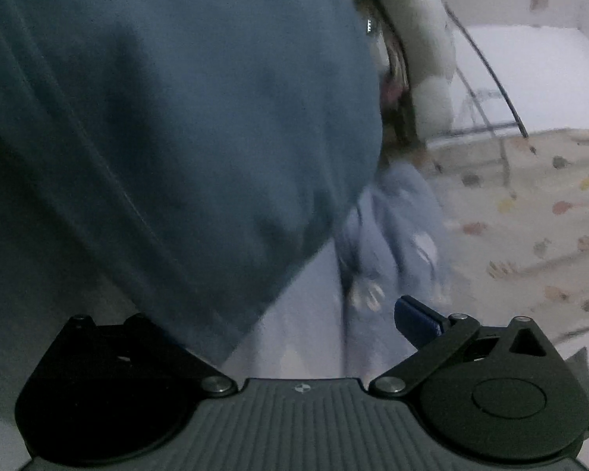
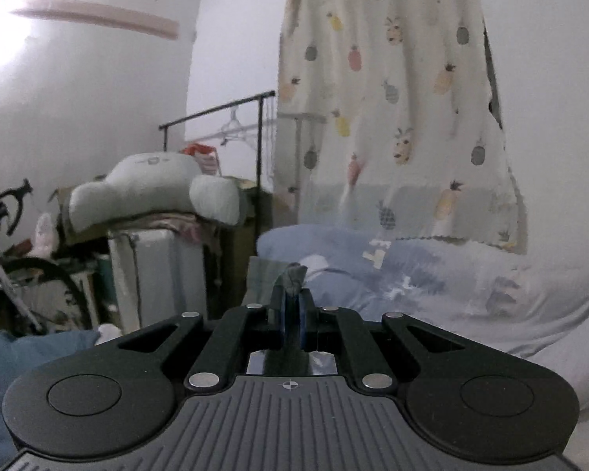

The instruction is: Fold clothes

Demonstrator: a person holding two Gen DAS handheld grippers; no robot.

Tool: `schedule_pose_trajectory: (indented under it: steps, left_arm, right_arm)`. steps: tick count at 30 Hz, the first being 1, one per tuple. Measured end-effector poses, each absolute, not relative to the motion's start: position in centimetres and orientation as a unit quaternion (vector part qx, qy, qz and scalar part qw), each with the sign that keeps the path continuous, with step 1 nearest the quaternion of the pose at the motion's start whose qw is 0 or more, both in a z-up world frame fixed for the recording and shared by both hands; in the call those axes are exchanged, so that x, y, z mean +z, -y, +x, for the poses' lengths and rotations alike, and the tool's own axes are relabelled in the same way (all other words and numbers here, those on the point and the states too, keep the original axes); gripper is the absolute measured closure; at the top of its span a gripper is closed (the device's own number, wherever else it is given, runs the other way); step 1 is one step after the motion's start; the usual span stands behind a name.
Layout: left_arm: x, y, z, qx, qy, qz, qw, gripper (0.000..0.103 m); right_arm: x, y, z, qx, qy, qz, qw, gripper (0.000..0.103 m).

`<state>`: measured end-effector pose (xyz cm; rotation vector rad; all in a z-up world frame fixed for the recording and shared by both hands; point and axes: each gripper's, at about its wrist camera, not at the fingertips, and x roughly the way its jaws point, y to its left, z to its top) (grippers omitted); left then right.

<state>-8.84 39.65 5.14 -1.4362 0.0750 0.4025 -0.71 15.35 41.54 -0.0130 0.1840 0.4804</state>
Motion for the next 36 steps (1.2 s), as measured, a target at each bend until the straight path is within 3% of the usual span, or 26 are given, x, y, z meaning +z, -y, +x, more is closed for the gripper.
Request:
schedule_pose_trajectory:
  steps: [8,22,27,30,32,33,35,36]
  left_arm:
    - [0.3,-37.1,-2.0,-0.107,-0.131,-0.772,0.613,0.0]
    - [-1.9,-35.6,1.0,-0.106,-0.158,-0.806,0.561,0.0]
    - [-3.5,-34.7,2.2,-0.083,-0.202,-0.81,0.544,0.001]
    - [-3.7,-34.5,2.5,-0.067,-0.223,-0.802,0.551,0.019]
    - [-4.2,-34.0,2.5,-0.051,-0.244,-0.798,0.548,0.048]
    - [-4.5,-33.6,2.4,-0.042,-0.257,-0.796,0.547,0.055]
    - [-5.2,-32.4,2.2,-0.026,-0.286,-0.788,0.545,0.087]
    - [-5.4,-31.7,2.2,-0.02,-0.301,-0.781,0.548,0.09]
  right_arm:
    - [40.4,-16.4,-0.5,0.227,-0.141,-0.021,0.963,0.095]
    - [40.1,-17.0,-1.3,0.246,-0.178,-0.048,0.952,0.095]
    - [40.0,-15.9,-0.8,0.248,-0.195,-0.05,0.947,0.095]
    - [39.7,-14.7,-0.6,0.248,-0.199,-0.054,0.947,0.095]
    - [39.1,-13.2,-0.6,0.243,-0.198,-0.042,0.949,0.095]
    - [38.4,-12.1,-0.7,0.238,-0.199,-0.035,0.95,0.095]
    - [36.5,-9.3,-0.9,0.224,-0.207,-0.021,0.952,0.095]
    - [34.8,-7.3,-1.1,0.208,-0.216,-0.005,0.954,0.095]
